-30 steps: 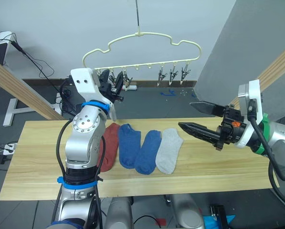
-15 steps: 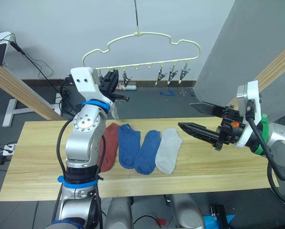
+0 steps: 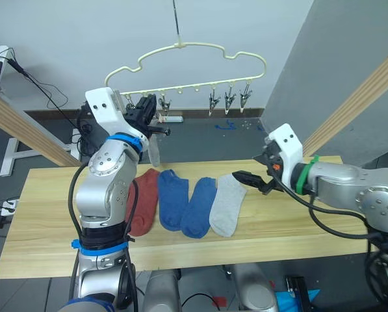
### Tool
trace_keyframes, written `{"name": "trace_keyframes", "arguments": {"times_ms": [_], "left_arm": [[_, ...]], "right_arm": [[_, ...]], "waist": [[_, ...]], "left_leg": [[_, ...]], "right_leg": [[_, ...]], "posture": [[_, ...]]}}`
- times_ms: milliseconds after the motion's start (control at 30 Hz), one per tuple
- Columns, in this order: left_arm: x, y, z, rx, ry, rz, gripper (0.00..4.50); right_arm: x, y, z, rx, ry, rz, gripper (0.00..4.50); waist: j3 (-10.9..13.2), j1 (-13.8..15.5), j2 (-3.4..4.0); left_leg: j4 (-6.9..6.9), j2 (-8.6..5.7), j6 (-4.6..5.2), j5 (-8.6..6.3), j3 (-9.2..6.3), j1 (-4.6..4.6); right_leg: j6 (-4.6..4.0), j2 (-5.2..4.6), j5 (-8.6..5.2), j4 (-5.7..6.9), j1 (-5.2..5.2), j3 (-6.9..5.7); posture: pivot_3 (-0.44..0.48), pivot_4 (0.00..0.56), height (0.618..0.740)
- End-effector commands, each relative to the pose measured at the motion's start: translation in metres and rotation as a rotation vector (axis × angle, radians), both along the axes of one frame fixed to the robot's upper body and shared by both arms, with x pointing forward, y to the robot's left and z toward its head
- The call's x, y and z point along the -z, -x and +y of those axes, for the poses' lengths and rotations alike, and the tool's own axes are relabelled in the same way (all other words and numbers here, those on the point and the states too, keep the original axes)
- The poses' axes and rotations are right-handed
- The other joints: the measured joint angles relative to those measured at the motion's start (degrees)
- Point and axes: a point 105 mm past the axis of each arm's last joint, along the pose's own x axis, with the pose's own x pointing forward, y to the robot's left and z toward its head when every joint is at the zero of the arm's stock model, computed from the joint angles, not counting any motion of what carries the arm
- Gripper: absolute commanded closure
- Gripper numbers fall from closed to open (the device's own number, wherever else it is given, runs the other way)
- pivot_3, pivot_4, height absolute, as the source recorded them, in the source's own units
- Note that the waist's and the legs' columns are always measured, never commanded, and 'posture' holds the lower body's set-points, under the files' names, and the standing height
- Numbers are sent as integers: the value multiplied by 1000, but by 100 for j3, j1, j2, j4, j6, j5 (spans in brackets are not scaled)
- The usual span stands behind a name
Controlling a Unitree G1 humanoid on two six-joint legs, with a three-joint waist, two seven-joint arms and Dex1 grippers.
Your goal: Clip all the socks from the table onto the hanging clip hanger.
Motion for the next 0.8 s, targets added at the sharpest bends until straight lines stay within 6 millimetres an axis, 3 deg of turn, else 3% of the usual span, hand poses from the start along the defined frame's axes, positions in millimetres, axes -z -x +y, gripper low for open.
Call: {"name": "trace_keyframes", "arguments": {"times_ms": [33,200,400,800], "left_arm": [[-14,6,3,12,11,-33,4483],[-17,8,3,15,14,-33,4483],[-16,9,-1,37,15,-20,4483],[-18,9,-2,38,-3,-23,4483]], "right_arm": [[10,-8,12,44,22,8,0],[21,-13,16,80,33,44,0],[67,-12,36,67,96,126,0],[77,-44,36,130,182,38,0]], "waist": [[1,-10,0],[4,5,3],[4,4,4],[5,7,5]], "left_leg": [[1,1,0,0,-1,0],[0,0,0,0,-2,-9],[-4,0,0,0,-5,-11],[-2,0,0,0,-3,-12]], "right_leg": [[0,0,0,-1,1,-1],[-1,-1,0,-1,-7,-2],[-1,-1,0,-1,-11,-7],[-1,0,3,-2,-12,-5]], "posture": [[-262,390,740],[-254,389,740],[-239,382,740],[-230,375,740]]}}
